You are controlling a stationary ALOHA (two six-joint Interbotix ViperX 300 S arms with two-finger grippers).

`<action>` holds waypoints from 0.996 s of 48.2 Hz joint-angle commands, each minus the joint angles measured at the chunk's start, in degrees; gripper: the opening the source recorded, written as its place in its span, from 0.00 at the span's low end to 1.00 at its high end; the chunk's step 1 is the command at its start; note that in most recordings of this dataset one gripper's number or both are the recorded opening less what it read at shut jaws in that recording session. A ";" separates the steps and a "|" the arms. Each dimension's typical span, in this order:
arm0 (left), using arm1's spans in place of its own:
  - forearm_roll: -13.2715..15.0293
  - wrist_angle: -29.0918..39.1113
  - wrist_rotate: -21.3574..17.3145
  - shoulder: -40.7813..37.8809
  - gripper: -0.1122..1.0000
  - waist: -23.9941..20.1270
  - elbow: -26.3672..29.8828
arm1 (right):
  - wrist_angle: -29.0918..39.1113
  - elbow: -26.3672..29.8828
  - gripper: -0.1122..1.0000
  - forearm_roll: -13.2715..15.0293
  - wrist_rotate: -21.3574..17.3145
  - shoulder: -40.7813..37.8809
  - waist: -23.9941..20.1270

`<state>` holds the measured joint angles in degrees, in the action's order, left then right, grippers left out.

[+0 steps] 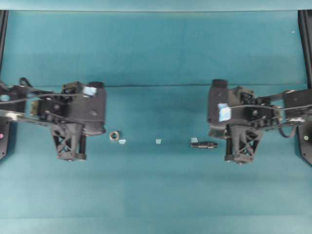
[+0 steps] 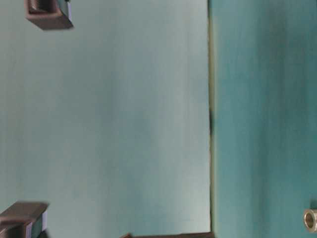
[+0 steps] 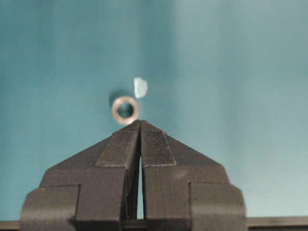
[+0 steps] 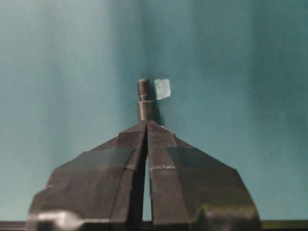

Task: Insert the washer onto the shaft with both hands.
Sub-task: 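Move both grippers inward toward the washer and the threaded shaft, then lower the left gripper over the washer and the right over the shaft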

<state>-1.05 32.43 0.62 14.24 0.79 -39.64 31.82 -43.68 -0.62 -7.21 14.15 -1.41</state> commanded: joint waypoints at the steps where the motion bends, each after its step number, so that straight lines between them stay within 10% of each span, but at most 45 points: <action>1: -0.18 -0.09 0.26 -1.41 0.12 -0.35 1.23 | 1.23 1.58 0.02 0.18 0.79 -1.32 -0.26; 48: -0.18 -2.11 -1.76 -9.93 0.12 -1.49 1.93 | 4.92 2.55 0.03 0.53 1.32 -7.56 -0.35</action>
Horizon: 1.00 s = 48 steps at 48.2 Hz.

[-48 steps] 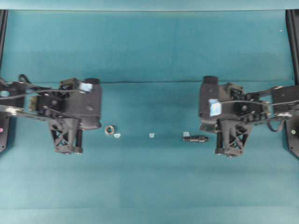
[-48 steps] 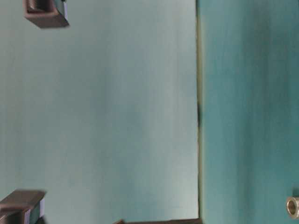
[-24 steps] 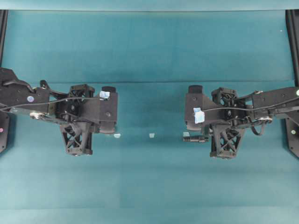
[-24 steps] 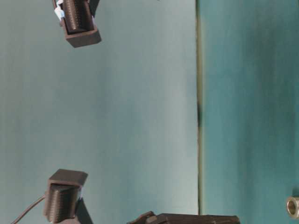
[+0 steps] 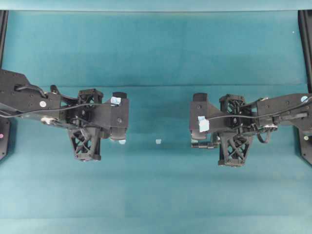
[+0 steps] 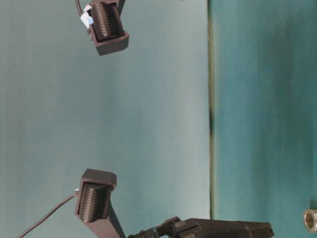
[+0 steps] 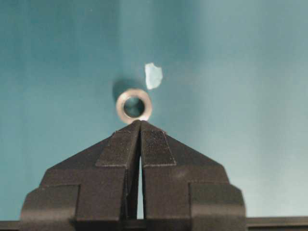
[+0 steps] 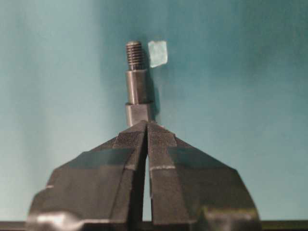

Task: Insert the washer onto the shaft with both hands.
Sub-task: 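Lower the left gripper over the washer and the right over the shaft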

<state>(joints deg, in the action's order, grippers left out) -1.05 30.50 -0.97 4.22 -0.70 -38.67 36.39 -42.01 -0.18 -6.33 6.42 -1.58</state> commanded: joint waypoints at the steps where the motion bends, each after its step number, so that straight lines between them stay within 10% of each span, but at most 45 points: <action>1: -0.18 -0.18 -0.18 0.09 0.12 0.00 0.97 | 0.44 0.88 0.03 0.09 0.44 0.09 -0.18; 36: -0.18 -0.35 -2.64 -2.37 0.13 0.00 1.32 | -1.85 1.58 0.08 0.09 0.62 -3.52 -1.14; 48: -0.18 -0.09 -6.33 -2.37 0.69 0.00 1.05 | -1.76 1.05 0.40 0.09 6.42 -3.78 -1.67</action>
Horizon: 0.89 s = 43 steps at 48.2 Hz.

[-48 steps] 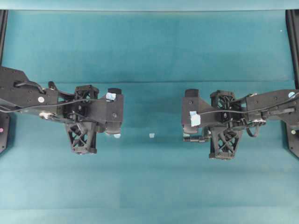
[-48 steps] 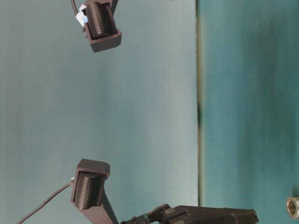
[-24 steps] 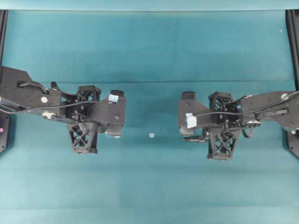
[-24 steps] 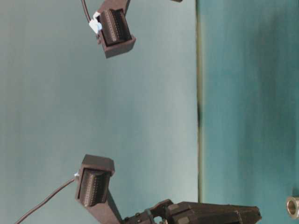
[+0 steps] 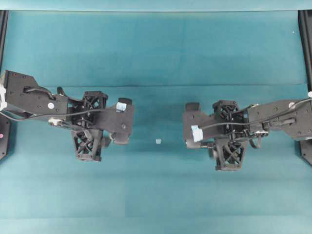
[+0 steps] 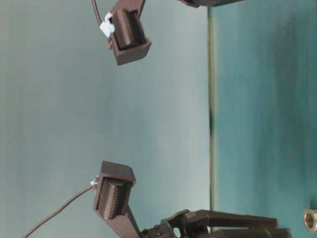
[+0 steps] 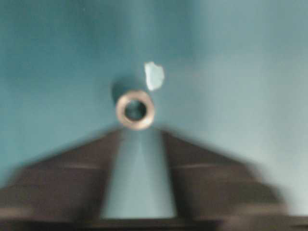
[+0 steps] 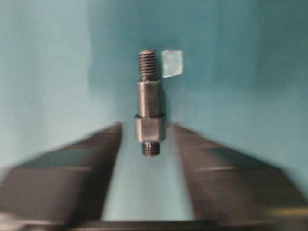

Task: Insert the washer onto the shaft with both hands.
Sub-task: 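Lower the left gripper over the washer and the right over the shaft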

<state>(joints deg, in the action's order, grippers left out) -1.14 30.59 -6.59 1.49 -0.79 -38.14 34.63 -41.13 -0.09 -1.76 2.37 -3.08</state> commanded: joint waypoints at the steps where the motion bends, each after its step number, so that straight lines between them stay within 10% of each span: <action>1: -0.09 -0.18 -0.97 0.26 0.74 0.09 0.53 | 0.09 0.18 0.45 0.00 2.37 0.26 -0.18; 4: -0.09 -0.18 -1.32 0.18 0.86 0.09 0.62 | 0.09 0.18 0.62 0.00 3.69 0.00 -0.18; 11: -0.09 -0.18 -1.32 0.00 0.80 0.09 0.53 | -0.18 0.26 0.91 0.09 3.96 -1.41 -0.09; 43: -0.09 0.00 -0.18 -2.20 0.79 0.09 0.26 | -5.89 -1.41 0.89 -0.26 0.00 -2.72 1.67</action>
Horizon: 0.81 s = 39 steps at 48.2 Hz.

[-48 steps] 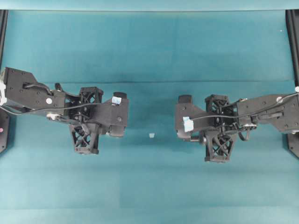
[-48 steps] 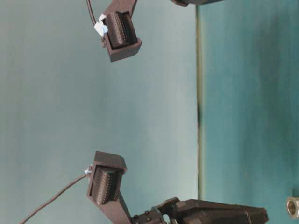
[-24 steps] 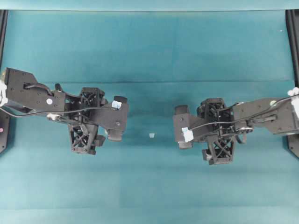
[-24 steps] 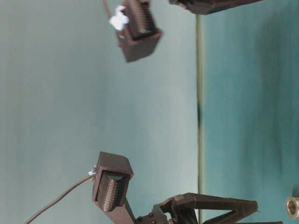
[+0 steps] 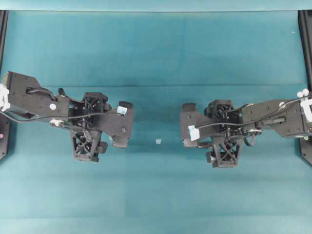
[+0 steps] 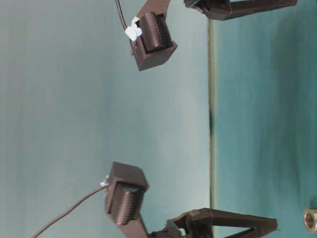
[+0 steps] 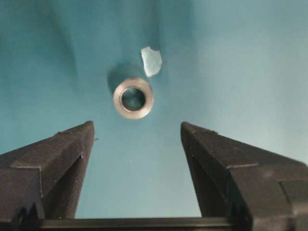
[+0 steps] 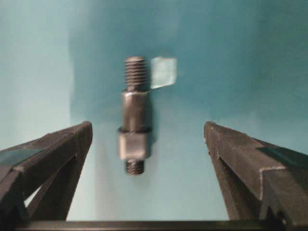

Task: Insert the washer onto the shaft with both hands.
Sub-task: 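Lower the left gripper over the washer and the right over the shaft, then align both open grippers around the washer and the shaft's hex collar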

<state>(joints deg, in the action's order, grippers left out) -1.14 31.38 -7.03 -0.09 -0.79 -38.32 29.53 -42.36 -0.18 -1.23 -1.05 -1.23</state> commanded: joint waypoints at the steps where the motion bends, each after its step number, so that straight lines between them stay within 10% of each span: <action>1: -0.09 -0.97 0.44 -0.97 0.79 0.09 0.53 | -0.88 -0.26 0.89 -0.26 -0.53 0.70 -0.18; 39: -0.09 -6.50 3.96 -5.19 0.79 -0.79 0.79 | -3.78 -0.88 0.89 -0.97 -0.53 -1.05 -0.35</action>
<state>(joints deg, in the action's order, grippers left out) -1.05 25.49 -3.16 -5.54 -1.14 -38.23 26.19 -43.51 -0.97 -1.32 -2.20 -1.41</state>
